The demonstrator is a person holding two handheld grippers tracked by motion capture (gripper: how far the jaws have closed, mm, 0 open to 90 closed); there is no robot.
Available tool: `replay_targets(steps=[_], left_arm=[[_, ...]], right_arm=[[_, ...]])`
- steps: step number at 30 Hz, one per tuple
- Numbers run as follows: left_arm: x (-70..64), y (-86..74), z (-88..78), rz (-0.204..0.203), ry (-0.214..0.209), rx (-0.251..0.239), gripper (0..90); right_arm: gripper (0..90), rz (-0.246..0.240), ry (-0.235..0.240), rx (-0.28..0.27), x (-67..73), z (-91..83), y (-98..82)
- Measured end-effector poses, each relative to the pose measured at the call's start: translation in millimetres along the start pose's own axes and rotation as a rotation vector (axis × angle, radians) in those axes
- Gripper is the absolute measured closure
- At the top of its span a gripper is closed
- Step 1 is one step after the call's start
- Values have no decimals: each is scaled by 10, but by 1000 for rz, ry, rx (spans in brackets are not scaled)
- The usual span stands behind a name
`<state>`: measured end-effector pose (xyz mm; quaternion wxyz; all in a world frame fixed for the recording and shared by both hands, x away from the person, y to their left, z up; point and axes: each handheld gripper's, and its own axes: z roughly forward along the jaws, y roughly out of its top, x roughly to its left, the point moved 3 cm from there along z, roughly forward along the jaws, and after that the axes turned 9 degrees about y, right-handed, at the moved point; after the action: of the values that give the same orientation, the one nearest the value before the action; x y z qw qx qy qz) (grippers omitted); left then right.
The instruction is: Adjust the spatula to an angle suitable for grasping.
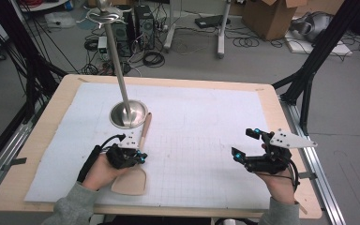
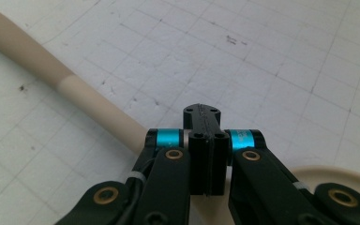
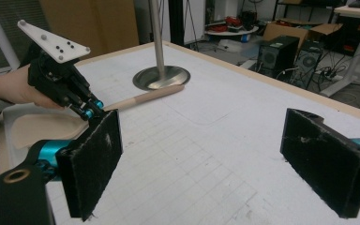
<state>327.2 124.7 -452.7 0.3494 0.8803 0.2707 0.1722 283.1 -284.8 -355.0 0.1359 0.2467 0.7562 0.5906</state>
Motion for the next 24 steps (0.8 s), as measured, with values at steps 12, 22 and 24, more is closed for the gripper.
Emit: replay_targets(steps=[12,22,24], left_arm=[[120,-124,-120,-10,32,21,898],[215,-209,-184,-27,54,13,897],[229,-221,-193,-32,45,11,897]], right_arm=[[122,0,7,14,5,49,-8],[122,3,14,31,9,100,-21],[122,0,17,31,9,107,-21]])
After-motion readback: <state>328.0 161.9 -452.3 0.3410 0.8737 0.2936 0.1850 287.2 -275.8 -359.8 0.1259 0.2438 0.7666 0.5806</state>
